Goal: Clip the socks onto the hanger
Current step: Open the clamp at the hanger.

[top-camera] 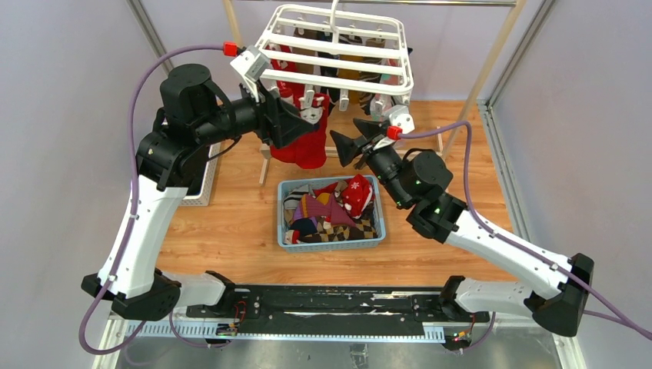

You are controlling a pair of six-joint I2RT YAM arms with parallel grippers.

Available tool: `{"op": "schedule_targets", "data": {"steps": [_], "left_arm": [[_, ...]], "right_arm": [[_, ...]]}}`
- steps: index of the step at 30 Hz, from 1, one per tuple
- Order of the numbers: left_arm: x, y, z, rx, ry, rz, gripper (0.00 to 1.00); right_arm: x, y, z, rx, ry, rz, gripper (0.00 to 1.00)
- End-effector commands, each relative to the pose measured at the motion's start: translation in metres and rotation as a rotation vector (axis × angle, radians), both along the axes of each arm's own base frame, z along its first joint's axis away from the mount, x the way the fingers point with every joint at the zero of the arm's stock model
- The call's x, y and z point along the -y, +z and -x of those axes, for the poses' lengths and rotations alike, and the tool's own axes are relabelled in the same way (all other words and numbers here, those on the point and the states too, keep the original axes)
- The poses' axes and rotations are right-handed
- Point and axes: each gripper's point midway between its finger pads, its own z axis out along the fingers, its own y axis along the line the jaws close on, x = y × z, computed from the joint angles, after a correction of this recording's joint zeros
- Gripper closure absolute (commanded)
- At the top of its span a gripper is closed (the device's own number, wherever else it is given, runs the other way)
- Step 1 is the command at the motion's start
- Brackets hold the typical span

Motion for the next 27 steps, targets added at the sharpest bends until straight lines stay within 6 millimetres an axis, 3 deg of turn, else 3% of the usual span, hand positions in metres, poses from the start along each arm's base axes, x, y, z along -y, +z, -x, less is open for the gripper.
{"op": "schedule_targets", "data": {"steps": [1, 8, 19, 23, 27], "left_arm": [[0.000, -0.002, 0.009, -0.006, -0.023, -0.004, 0.35], [-0.002, 0.000, 0.011, 0.004, -0.022, -0.013, 0.35], [-0.001, 0.005, 0.013, 0.005, -0.031, -0.002, 0.35], [-0.001, 0.007, 0.014, 0.007, -0.031, 0.001, 0.35], [-0.001, 0.007, 0.014, 0.005, -0.030, 0.000, 0.35]], "right_arm": [[0.023, 0.039, -0.011, 0.085, -0.173, -0.092, 0.41], [0.028, 0.054, -0.021, 0.105, -0.235, -0.072, 0.43], [0.030, 0.046, -0.034, 0.106, -0.271, -0.026, 0.50], [0.031, 0.045, -0.036, 0.109, -0.275, -0.025, 0.55], [0.037, 0.045, -0.034, 0.112, -0.285, -0.043, 0.69]]}}
